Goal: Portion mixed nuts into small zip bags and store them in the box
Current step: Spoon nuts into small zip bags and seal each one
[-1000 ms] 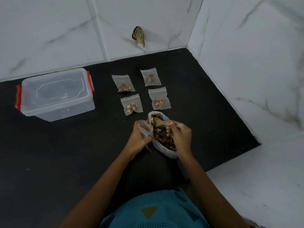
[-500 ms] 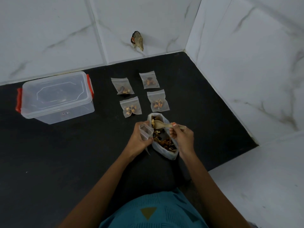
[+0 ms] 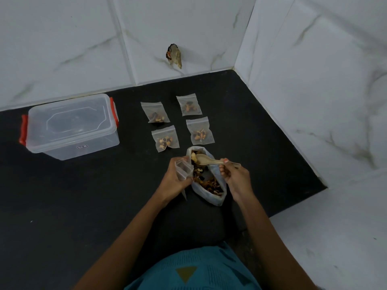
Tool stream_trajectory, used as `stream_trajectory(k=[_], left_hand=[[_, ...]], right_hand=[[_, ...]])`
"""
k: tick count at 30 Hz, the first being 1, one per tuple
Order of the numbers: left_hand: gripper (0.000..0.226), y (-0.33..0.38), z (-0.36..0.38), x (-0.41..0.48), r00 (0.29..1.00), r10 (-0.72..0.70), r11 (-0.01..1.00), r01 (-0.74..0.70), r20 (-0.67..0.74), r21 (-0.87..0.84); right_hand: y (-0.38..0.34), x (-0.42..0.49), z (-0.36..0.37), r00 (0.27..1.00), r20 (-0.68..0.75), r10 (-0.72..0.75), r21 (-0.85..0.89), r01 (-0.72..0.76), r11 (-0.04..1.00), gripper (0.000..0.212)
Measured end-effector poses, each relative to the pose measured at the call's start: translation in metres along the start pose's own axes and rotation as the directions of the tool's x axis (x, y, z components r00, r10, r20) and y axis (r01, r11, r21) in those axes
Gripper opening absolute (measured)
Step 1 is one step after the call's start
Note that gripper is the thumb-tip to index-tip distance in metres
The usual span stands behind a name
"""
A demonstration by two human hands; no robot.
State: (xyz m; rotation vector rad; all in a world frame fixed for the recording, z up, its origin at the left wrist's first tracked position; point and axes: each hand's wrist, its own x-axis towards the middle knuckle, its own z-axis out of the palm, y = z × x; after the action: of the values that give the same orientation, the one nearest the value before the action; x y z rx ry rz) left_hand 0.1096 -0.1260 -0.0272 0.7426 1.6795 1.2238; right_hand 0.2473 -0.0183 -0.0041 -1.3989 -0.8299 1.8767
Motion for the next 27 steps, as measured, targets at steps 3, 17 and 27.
stream_trajectory(k=[3,17,27], left_hand=[[0.056,0.001,0.000,0.000,1.000,-0.009,1.000,0.009,-0.004,-0.002],[0.054,0.001,0.003,0.000,1.000,-0.001,1.000,0.001,0.006,-0.008],[0.052,0.001,0.000,0.003,1.000,-0.020,0.999,0.021,0.024,-0.038]], right_hand=[[-0.002,0.000,-0.003,1.000,-0.008,-0.004,-0.015,0.004,1.000,0.015],[0.017,-0.005,0.014,0.924,0.113,-0.366,-0.486,0.373,0.790,0.015],[0.005,-0.005,0.009,0.963,0.088,-0.254,-0.397,0.268,0.878,0.020]])
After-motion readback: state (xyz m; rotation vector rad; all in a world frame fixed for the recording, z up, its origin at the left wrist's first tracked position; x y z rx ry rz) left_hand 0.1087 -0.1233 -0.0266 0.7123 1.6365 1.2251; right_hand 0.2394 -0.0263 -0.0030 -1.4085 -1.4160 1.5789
